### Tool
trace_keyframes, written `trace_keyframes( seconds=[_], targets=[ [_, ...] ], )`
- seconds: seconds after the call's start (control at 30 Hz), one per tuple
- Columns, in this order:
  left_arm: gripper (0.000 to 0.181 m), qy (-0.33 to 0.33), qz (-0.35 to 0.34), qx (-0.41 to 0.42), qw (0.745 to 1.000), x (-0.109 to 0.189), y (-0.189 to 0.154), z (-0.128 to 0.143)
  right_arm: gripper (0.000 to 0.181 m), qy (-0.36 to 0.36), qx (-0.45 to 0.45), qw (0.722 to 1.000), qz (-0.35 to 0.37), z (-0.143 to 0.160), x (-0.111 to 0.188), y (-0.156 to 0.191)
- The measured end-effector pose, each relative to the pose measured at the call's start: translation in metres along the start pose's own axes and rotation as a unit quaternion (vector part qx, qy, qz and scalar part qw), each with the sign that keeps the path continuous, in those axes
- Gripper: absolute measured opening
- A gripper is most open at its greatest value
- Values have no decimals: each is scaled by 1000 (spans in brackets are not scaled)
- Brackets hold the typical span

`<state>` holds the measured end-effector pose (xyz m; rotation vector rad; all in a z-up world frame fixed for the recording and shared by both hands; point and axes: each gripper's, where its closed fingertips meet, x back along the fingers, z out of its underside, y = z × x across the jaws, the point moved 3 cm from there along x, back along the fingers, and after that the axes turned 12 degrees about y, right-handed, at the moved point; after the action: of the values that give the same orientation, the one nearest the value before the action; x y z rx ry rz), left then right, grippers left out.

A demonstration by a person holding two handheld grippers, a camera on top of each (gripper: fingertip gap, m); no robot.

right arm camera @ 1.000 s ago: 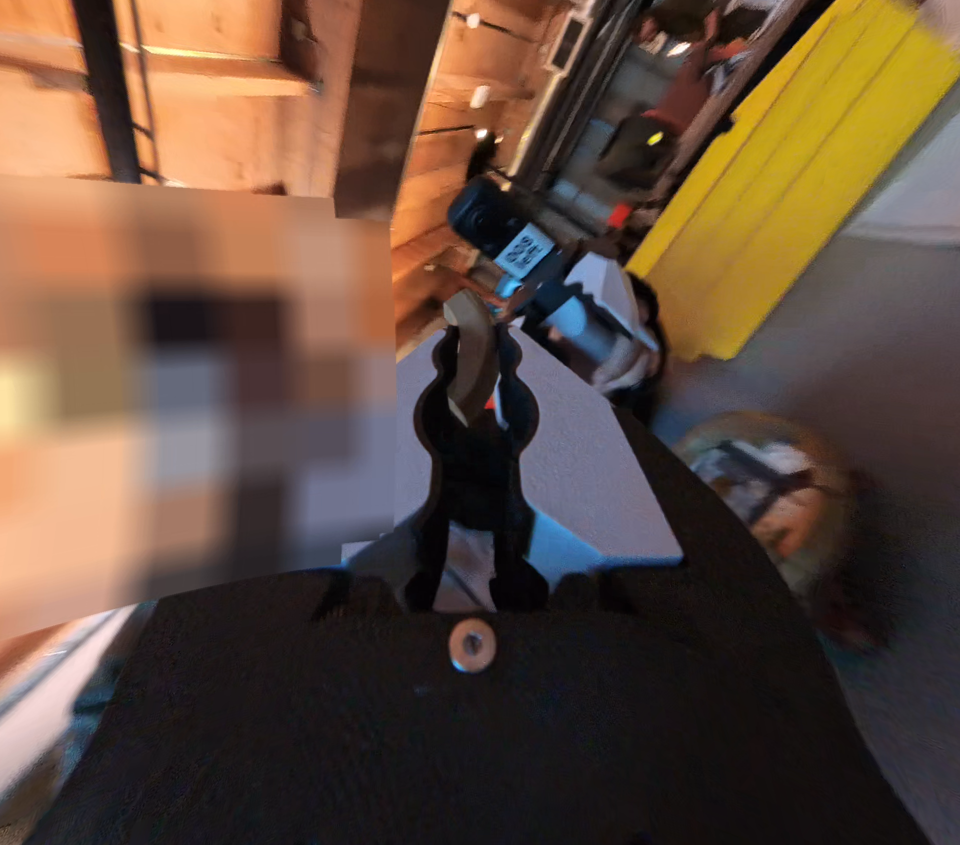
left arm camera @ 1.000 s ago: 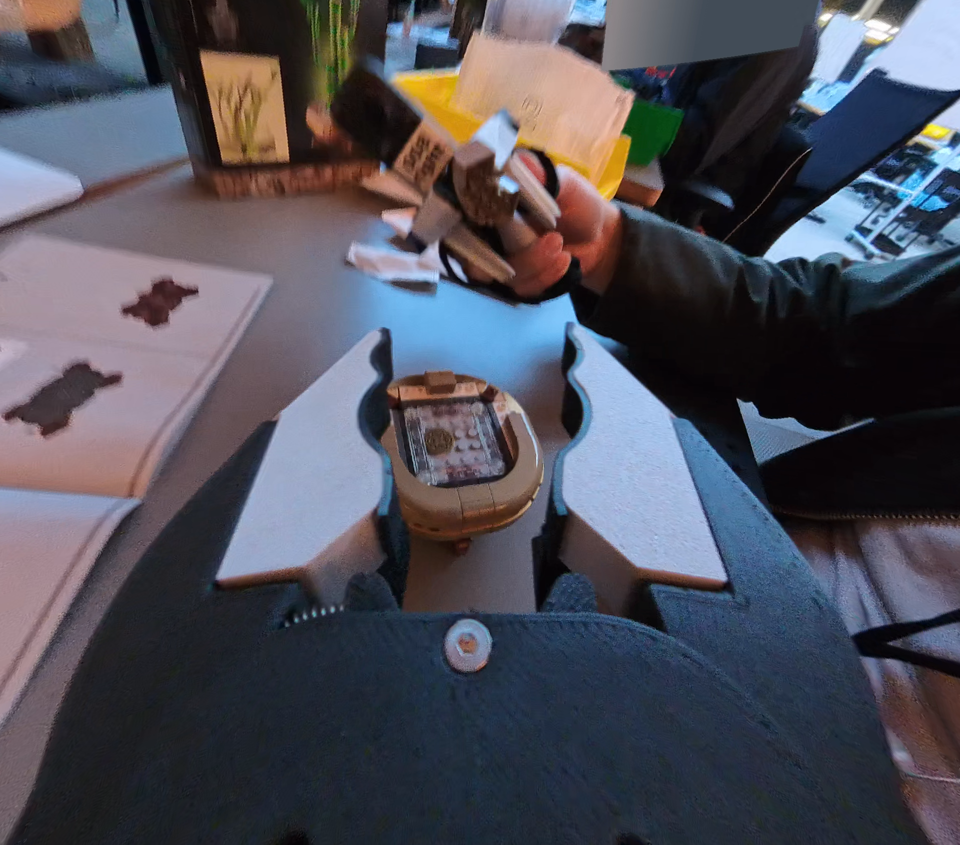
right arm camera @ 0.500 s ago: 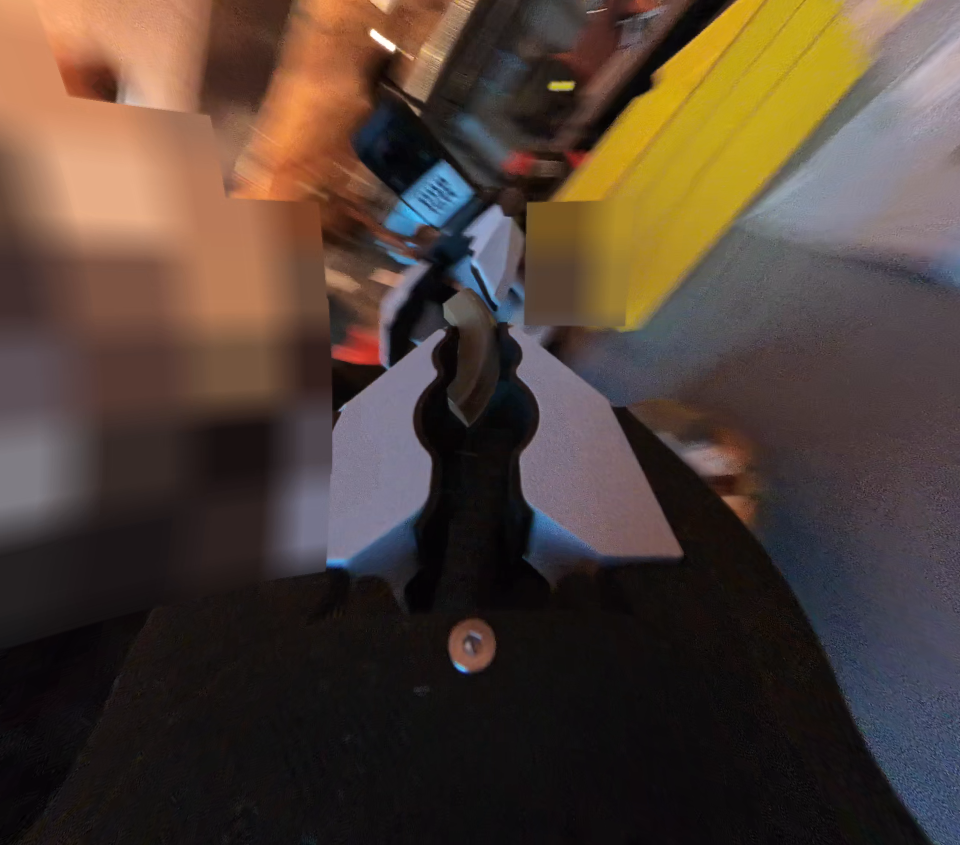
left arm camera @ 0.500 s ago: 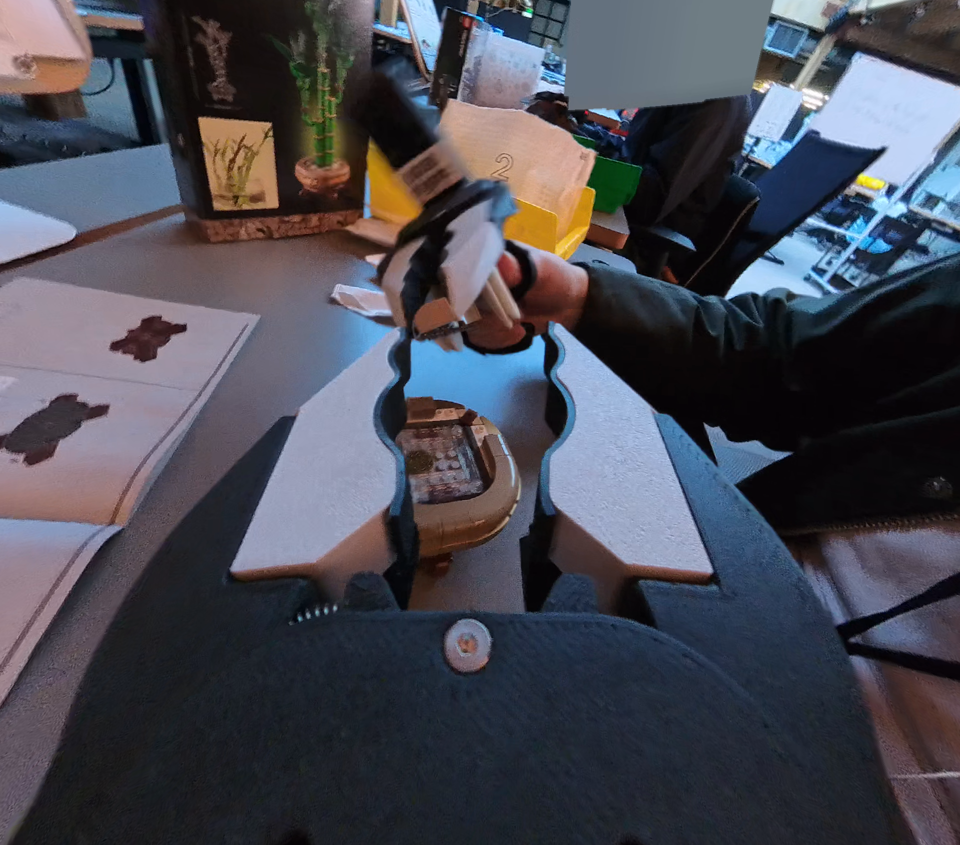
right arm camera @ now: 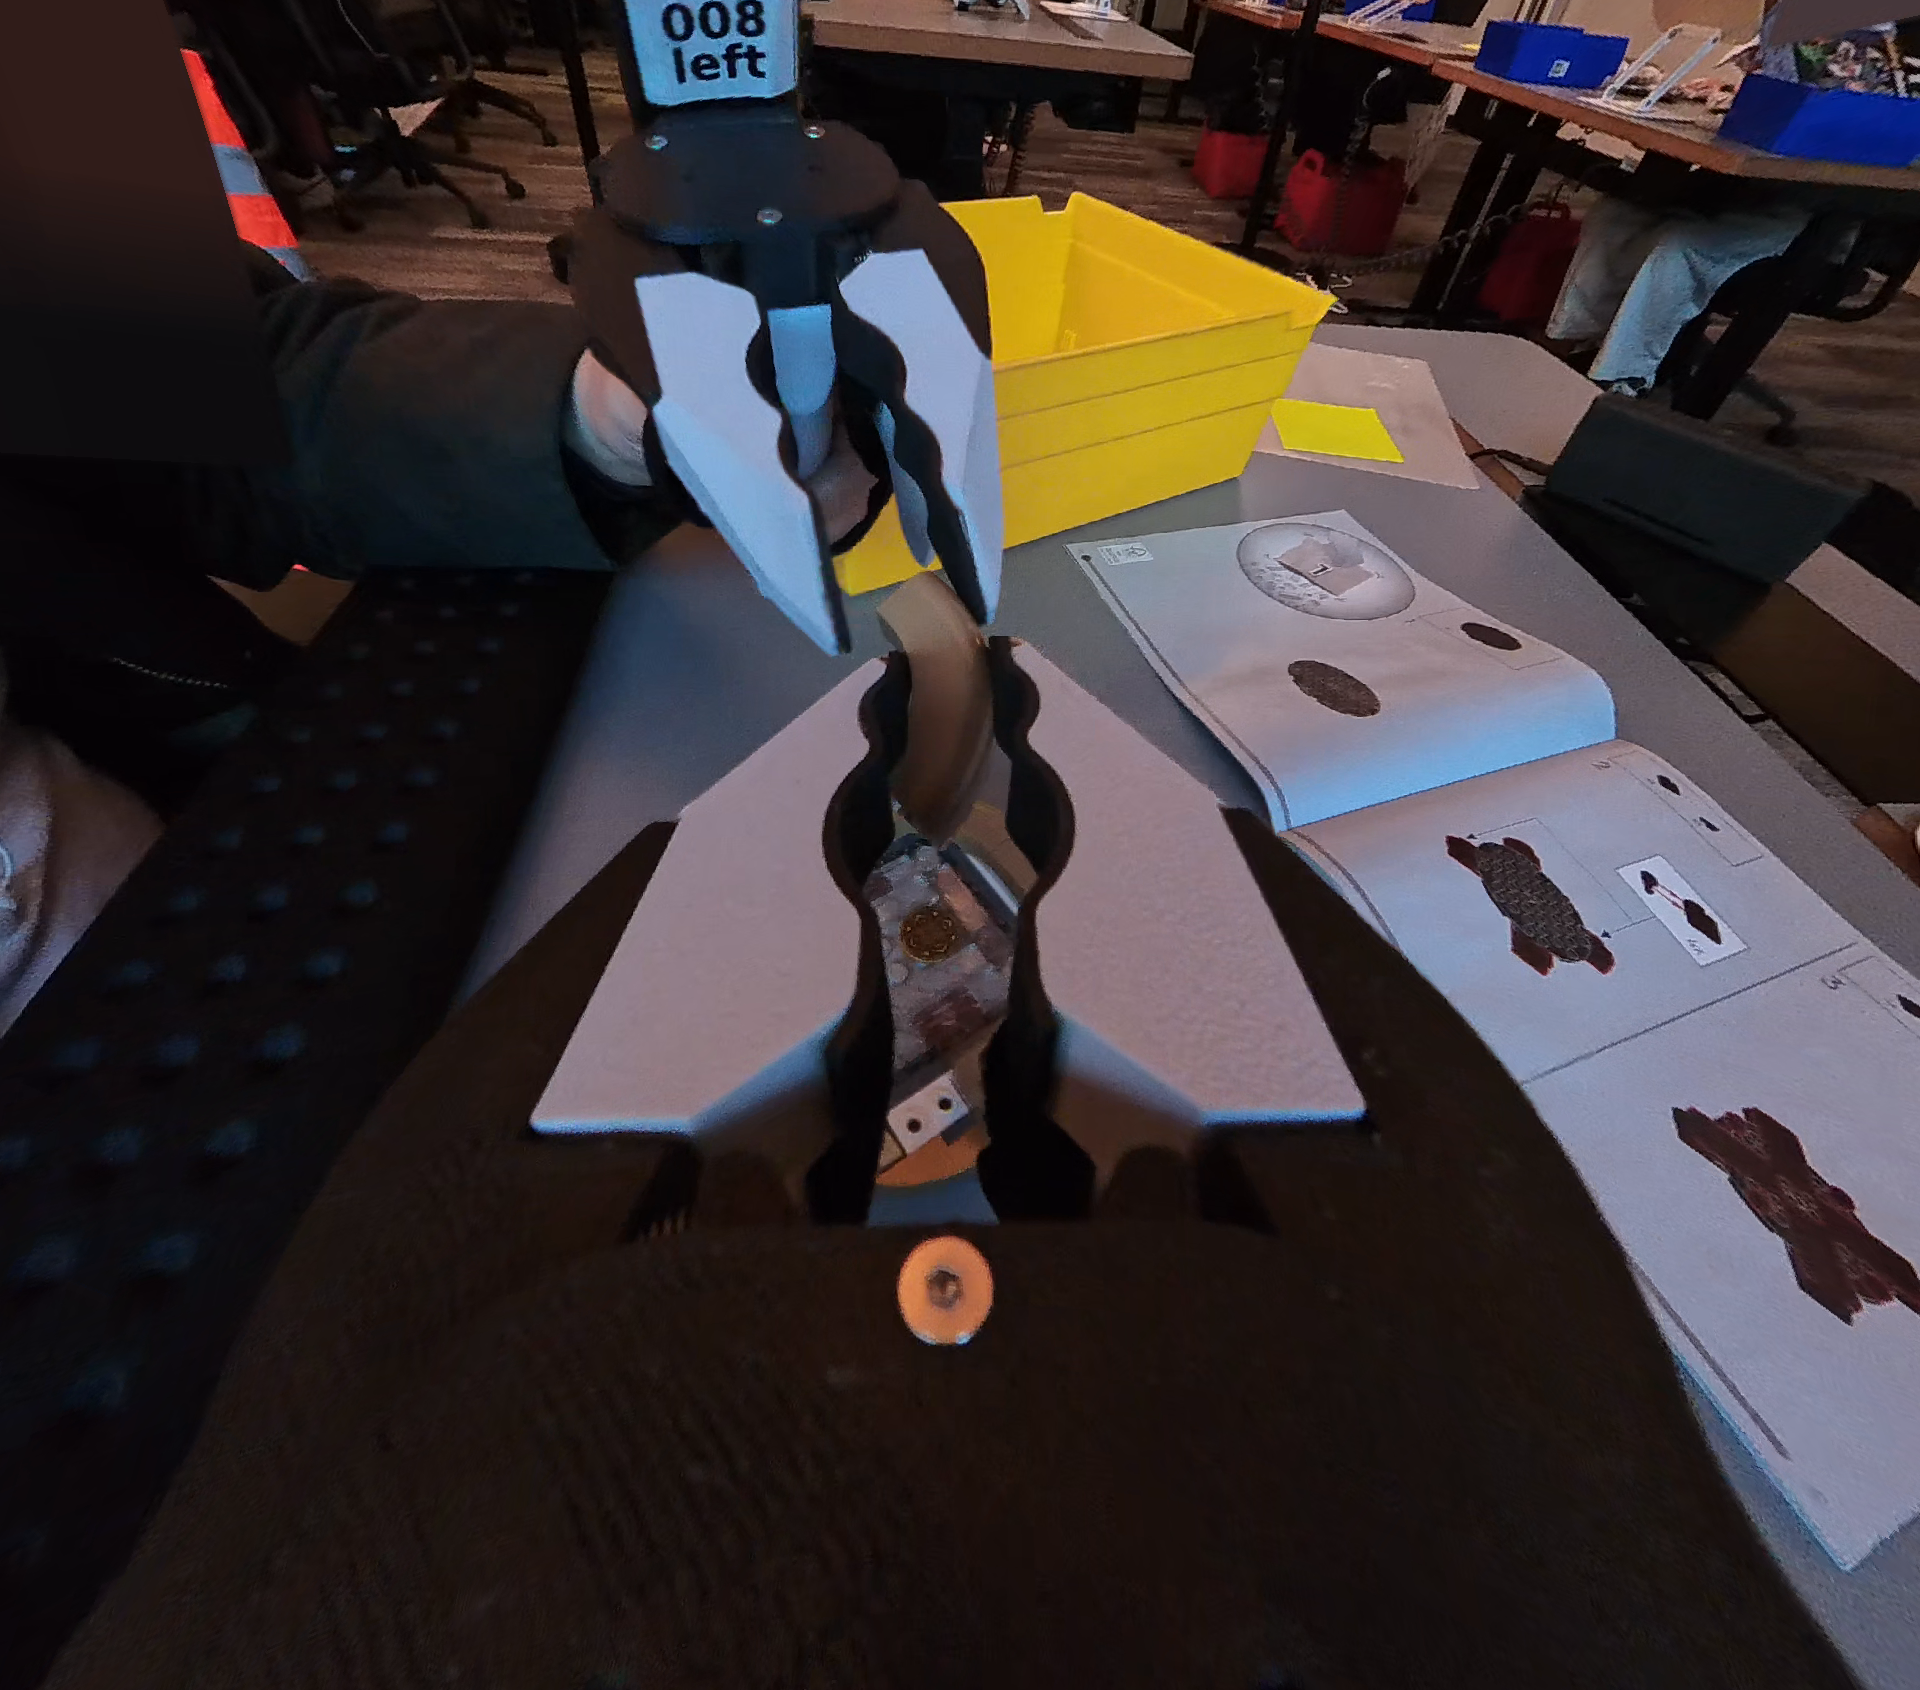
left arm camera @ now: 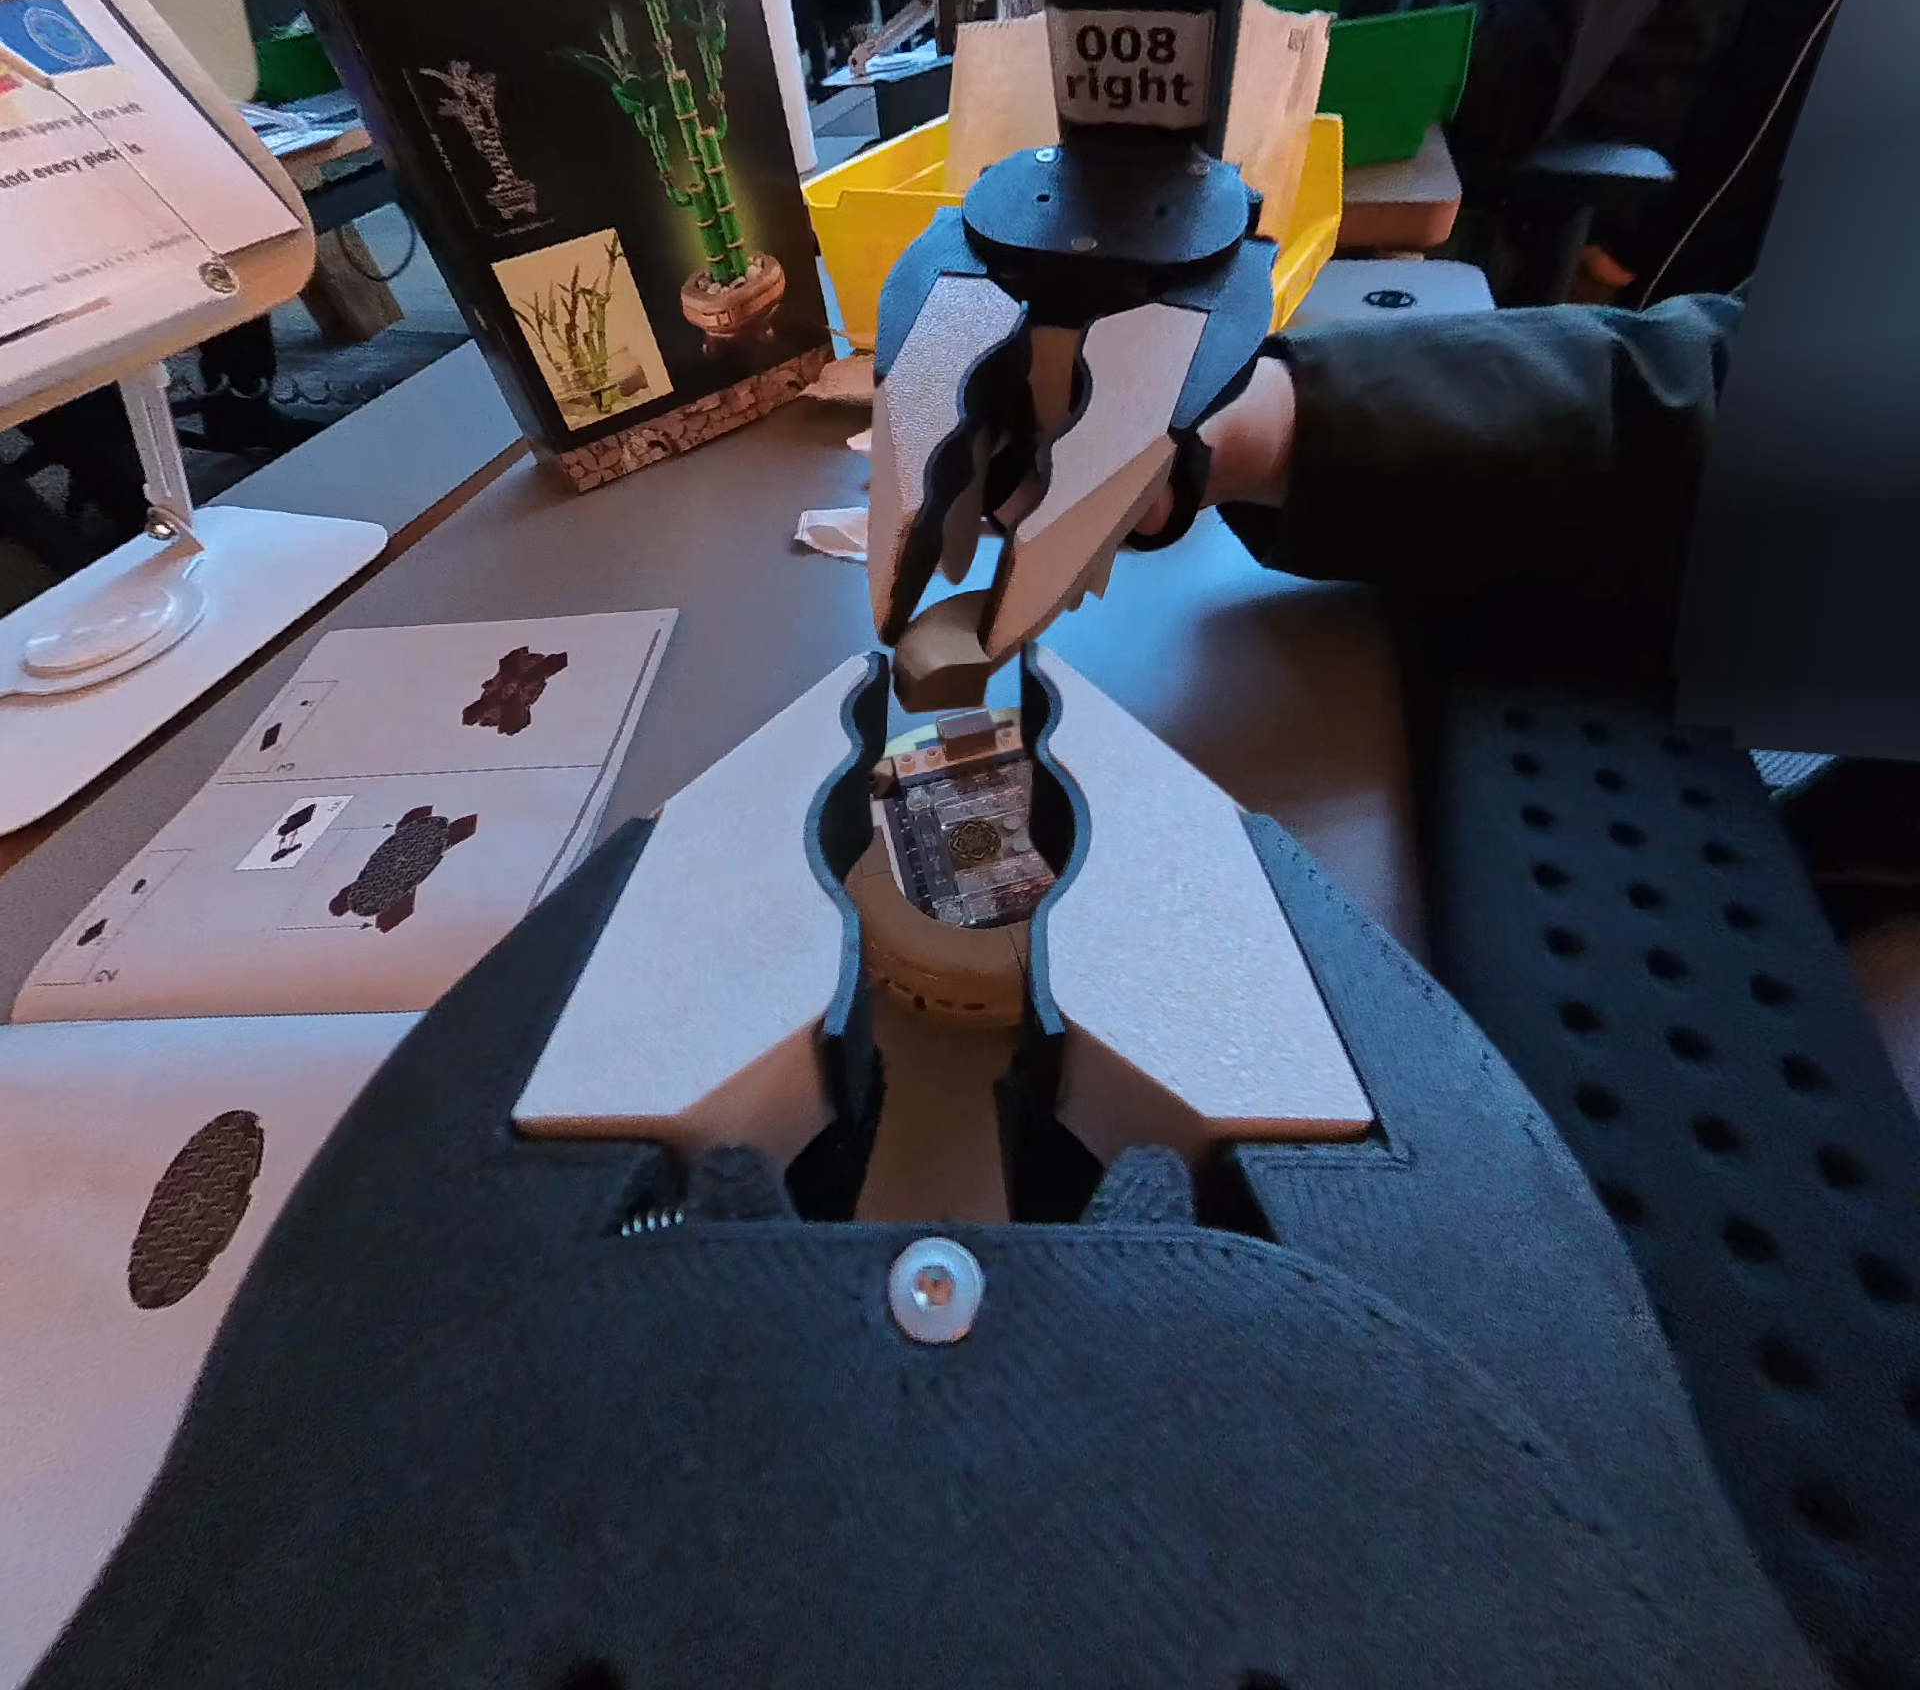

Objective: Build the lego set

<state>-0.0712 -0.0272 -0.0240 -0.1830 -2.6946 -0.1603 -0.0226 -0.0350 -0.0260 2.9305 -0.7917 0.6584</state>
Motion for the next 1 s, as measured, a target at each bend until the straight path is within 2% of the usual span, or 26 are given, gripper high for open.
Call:
trace_keyframes(
  seconds=[0.07,0.17,0.27,0.3,0.4,0.47,0.53,0.6,0.63,0.7,0.73,0.8,0.9,1.0],
  targets=[
    [17,7,-13,-13,1000,-1,0,2,15,5,5,1000,-7,2,-2,3],
    [17,1,-38,-53,998,4,0,-3,16,-15,25,1000,-2,-2,-1,4],
    [17,-48,-75,-86,992,23,3,-17,46,-69,23,997,20,-13,11,-2],
    [17,-70,-81,-90,990,31,4,-22,48,-91,11,996,16,-16,18,-4],
    [16,-107,-65,-62,990,47,7,-28,51,-141,-43,989,14,-20,34,-19],
    [16,-116,-75,-28,990,57,18,-29,53,-144,-71,987,21,-14,39,-30],
    [16,-117,-163,13,980,82,46,-30,54,-124,-89,988,33,-4,37,-40],
    [17,-116,-243,103,958,121,75,-24,55,-96,-100,990,40,7,31,-47],
    [17,-150,-245,136,948,144,78,-28,57,-77,-107,990,41,12,28,-50],
    [16,-270,-209,146,928,191,68,-46,56,-54,-118,991,36,20,21,-54],
    [16,-279,-221,152,922,207,71,-44,56,-52,-122,991,33,22,19,-55],
    [17,-213,-293,184,914,228,89,-16,56,-45,-129,990,31,26,16,-57],
    [16,-92,-420,287,856,256,118,46,56,-31,-131,990,33,31,12,-60],
    [16,17,-468,358,808,266,127,94,55,-26,-133,990,34,33,9,-62]
  ],
)
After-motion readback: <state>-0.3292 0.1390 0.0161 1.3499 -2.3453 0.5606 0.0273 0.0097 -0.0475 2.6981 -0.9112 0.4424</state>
